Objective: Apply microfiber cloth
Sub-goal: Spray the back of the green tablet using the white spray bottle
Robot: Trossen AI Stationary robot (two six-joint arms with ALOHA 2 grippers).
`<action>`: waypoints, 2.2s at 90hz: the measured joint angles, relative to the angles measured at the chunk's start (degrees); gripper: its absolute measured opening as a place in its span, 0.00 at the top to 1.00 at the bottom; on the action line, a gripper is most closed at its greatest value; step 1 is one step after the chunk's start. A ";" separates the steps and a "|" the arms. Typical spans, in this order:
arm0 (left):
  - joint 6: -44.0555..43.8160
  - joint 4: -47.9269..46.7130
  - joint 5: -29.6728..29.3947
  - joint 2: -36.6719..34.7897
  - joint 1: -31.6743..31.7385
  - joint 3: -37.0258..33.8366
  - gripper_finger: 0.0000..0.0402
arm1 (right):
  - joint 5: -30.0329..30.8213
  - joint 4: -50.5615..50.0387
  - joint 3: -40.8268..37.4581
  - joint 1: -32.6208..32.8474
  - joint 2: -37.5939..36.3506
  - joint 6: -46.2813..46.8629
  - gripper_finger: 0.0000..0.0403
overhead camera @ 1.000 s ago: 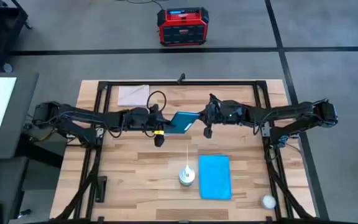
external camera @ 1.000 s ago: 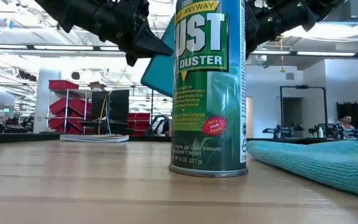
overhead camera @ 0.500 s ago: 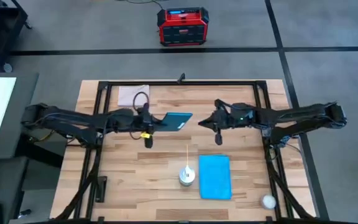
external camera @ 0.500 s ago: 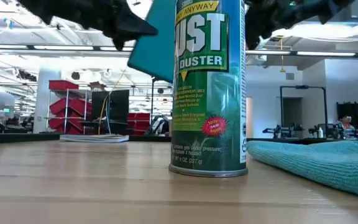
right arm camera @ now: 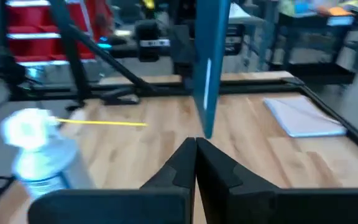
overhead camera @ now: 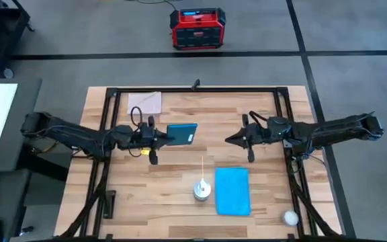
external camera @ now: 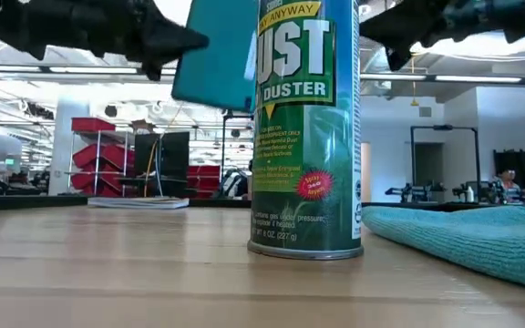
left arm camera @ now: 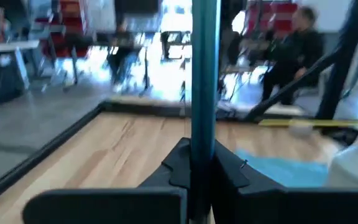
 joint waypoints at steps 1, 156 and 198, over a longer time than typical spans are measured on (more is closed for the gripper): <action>0.00 0.20 -0.10 0.43 -0.03 -0.04 0.99 | 0.00 0.19 -0.27 0.14 -0.17 0.19 1.00; 4.13 12.24 20.76 14.51 9.85 3.72 0.99 | 6.37 -26.09 32.79 18.26 24.60 1.37 1.00; 0.66 25.93 24.26 32.39 12.34 8.32 0.99 | 9.20 -29.67 32.81 18.67 24.84 4.97 1.00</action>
